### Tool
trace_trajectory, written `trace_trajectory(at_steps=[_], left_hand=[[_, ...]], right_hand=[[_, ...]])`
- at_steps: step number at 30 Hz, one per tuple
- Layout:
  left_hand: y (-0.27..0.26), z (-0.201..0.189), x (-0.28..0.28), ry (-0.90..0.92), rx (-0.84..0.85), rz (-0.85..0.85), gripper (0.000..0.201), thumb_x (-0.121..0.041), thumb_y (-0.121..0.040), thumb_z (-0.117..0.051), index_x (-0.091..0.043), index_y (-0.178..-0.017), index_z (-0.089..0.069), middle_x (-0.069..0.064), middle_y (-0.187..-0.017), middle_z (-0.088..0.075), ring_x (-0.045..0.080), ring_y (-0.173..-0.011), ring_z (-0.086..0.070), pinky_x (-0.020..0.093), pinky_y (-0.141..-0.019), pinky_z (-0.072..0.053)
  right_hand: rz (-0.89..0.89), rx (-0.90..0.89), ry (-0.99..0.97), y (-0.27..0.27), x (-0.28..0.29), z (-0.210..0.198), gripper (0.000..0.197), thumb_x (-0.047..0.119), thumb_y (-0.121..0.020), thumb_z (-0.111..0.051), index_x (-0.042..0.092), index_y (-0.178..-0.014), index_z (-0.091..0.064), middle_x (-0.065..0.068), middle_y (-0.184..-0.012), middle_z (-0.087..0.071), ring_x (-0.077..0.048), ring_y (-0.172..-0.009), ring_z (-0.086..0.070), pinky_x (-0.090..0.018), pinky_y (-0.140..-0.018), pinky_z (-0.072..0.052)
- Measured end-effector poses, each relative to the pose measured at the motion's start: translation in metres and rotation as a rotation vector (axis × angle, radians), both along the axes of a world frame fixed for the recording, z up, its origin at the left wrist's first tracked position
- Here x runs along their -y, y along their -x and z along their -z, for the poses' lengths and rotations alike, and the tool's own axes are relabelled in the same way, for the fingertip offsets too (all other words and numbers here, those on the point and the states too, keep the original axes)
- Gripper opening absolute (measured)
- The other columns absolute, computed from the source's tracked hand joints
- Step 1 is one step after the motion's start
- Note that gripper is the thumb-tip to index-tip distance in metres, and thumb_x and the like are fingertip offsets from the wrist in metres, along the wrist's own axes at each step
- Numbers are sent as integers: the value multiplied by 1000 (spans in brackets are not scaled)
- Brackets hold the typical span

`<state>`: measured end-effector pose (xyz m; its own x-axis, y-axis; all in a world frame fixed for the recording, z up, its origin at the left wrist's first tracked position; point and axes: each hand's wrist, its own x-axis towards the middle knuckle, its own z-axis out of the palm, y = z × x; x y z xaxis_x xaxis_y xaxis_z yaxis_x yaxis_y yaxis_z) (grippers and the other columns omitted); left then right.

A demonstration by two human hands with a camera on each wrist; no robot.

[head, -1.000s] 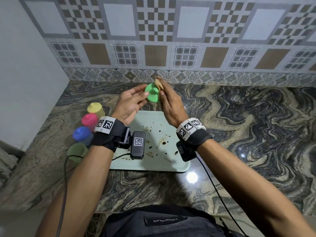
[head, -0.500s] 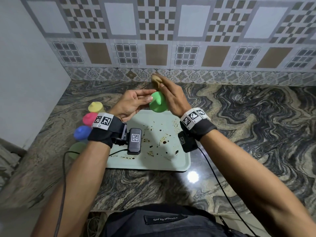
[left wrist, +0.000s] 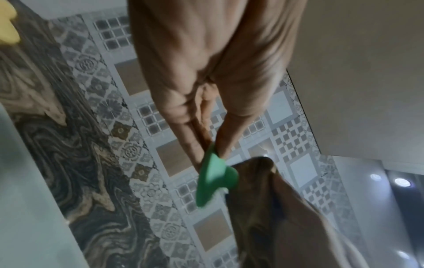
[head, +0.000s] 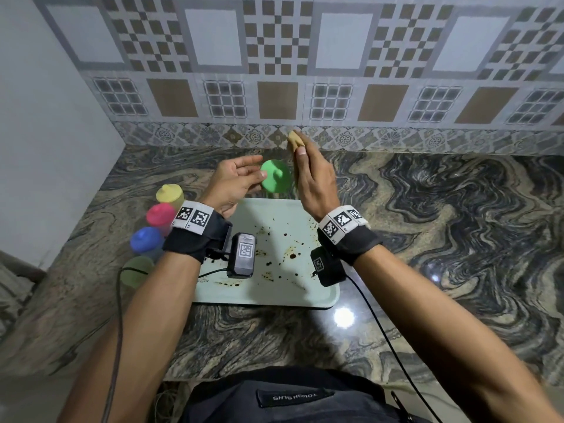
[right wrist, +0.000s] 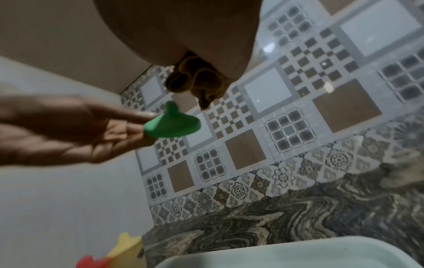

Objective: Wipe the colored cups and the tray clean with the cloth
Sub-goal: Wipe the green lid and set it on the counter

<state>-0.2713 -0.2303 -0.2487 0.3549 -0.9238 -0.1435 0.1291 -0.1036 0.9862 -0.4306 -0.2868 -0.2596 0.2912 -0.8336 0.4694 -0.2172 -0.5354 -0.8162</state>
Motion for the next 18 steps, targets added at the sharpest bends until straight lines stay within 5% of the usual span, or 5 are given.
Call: trace_trajectory(at_steps=[3,6,9,14,18], left_hand=[[11,-7,5,10,-53,-39,43,4,-87,-65,1,-129,-55,6,-93,-67,6,-76,-68,19,-68,-57],[23,-17,6,49,-92,-40,38,3,-89,-63,0,-126,-58,6,-100,-68,8,-85,-68,19,-69,-56],[22,-25,5,89,-144,-29,36,5,-89,-62,1,-125,-59,8,-104,-69,11,-87,-70,23,-73,-58],[21,-28,2,92,-193,-8,36,7,-89,-59,3,-124,-57,10,-99,-69,10,-82,-72,21,-68,-57],[22,-23,2,71,-181,-8,37,7,-90,-59,3,-126,-57,10,-99,-68,10,-84,-71,23,-74,-59]], right_hand=[[-82,-73,14,-7,-6,3,44,25,-110,-34,14,-151,-40,-8,-157,-39,-21,-145,-38,-30,-118,-33],[-146,-128,22,-10,-4,6,45,30,-110,-35,14,-151,-42,-1,-159,-37,-15,-144,-37,-27,-118,-32],[-147,-87,-19,-9,2,5,44,36,-109,-36,17,-145,-50,3,-147,-53,-10,-129,-52,-20,-106,-43],[-98,-53,55,-8,8,6,40,32,-107,-42,16,-141,-57,-4,-137,-63,4,-112,-57,-1,-85,-43],[-58,-113,97,-8,10,11,37,31,-107,-44,18,-137,-61,-9,-113,-74,-6,-86,-68,0,-68,-42]])
